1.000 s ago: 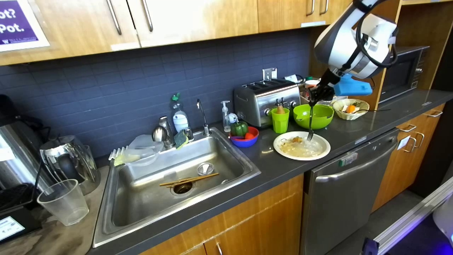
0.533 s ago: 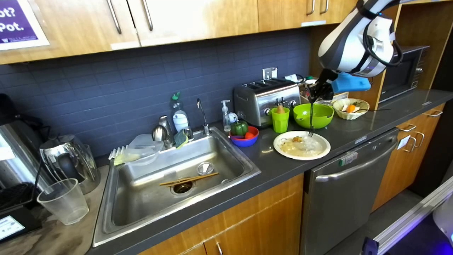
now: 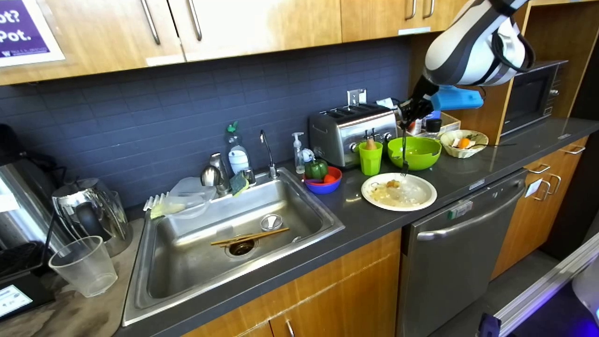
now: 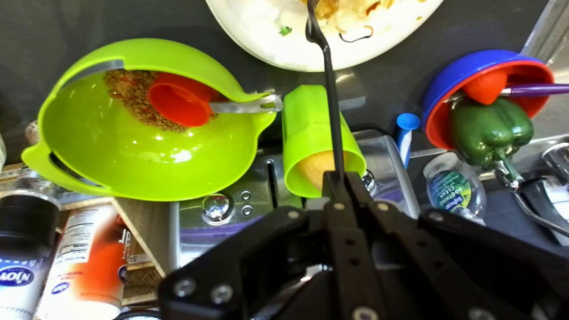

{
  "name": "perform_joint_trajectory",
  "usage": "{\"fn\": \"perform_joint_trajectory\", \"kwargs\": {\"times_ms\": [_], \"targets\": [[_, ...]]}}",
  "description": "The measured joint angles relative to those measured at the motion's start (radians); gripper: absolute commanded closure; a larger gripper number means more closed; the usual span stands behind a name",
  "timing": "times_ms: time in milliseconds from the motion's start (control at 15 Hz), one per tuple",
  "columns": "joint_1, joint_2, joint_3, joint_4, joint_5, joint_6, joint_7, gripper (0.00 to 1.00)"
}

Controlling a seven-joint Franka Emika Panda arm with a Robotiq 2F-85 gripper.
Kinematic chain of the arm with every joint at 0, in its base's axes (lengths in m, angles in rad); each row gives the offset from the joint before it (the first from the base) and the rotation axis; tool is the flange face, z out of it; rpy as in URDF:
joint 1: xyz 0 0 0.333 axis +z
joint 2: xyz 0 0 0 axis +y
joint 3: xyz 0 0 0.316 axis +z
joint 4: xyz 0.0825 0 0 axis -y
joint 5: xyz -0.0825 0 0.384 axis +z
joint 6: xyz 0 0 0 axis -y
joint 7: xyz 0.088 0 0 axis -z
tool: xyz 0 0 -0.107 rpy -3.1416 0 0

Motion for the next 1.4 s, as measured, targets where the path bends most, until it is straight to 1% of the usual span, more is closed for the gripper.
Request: {"fn": "perform_joint_trajectory", "kwargs": {"times_ms": [67, 200, 467, 667, 933, 1400], "targets": [[0.031, -0.010, -0.028, 0.000, -0.052, -0.010, 0.049, 0.99], [0.078, -0.024, -0.069, 0.000, -0.120, -0.024, 0.114, 0.99], [0.134, -0.037, -0.132, 0.000, -0.180, -0.048, 0.173, 0.99], [0.149, -0.037, -0.161, 0.000, -0.198, -0.057, 0.191, 0.99], [0.162, -0.035, -0.183, 0.000, -0.200, -0.073, 0.197, 0.99], [0.189, -0.026, -0.195, 0.002, -0.200, -0.074, 0.212, 0.99]]}}
